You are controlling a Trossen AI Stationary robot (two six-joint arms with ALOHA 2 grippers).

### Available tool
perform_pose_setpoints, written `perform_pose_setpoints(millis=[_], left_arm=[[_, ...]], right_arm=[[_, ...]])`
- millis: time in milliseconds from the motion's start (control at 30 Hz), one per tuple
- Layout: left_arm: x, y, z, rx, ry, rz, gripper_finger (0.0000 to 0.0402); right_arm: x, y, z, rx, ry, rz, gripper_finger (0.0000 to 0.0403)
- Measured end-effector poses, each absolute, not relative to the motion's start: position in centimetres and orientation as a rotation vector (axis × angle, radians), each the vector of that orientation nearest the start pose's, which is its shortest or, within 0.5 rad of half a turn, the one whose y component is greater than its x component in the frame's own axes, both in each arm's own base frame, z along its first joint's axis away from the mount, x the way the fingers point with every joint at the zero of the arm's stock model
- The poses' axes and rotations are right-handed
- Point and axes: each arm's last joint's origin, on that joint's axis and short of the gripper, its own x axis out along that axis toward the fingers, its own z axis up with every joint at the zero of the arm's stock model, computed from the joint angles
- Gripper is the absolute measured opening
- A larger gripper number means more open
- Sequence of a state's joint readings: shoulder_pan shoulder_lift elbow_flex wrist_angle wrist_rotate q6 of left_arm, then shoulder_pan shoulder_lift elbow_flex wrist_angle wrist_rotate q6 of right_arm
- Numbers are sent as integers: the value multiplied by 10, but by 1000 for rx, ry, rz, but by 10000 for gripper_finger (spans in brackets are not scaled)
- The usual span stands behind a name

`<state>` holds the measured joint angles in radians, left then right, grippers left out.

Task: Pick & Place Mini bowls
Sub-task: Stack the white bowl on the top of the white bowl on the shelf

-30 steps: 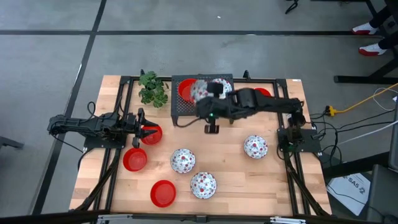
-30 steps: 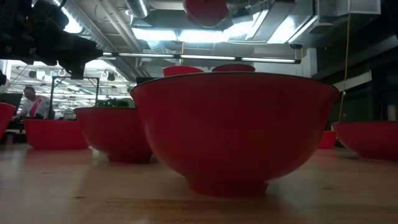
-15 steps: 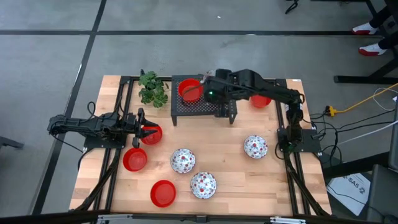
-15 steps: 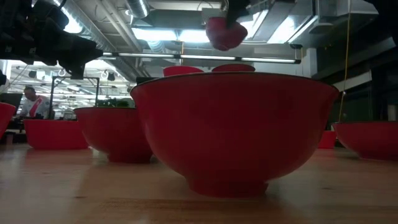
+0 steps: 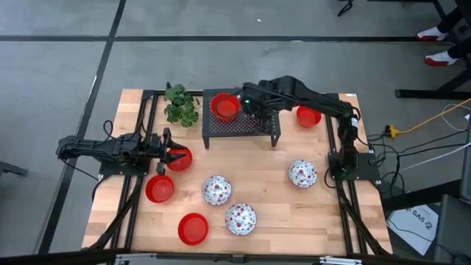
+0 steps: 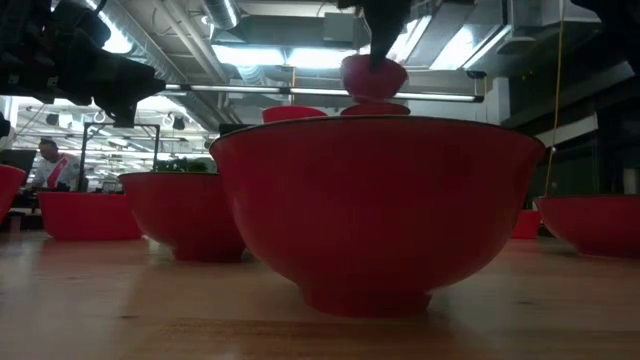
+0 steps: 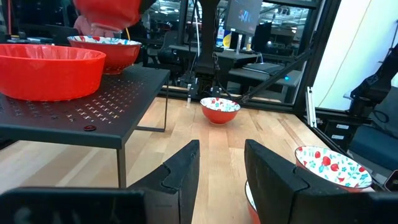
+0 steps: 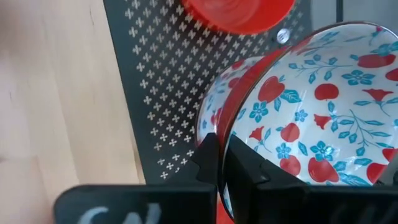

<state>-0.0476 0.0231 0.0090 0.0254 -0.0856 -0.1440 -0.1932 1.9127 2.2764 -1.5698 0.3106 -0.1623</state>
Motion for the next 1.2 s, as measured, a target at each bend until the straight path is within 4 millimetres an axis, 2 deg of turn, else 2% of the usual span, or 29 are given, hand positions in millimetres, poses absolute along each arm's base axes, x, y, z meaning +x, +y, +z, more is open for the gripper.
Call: perform_pose_setpoints(millis=[467, 933, 1200], left_arm=[[98, -2, 167, -145, -14, 37, 123], [99, -2, 167, -145, -14, 37, 123], [99, -2, 167, -145, -14, 37, 123]], right_arm=[[349, -78, 376, -229, 1351, -313, 17], [348, -94, 373, -214, 1350, -352, 27], [350, -95, 374, -211, 1331, -349, 27]])
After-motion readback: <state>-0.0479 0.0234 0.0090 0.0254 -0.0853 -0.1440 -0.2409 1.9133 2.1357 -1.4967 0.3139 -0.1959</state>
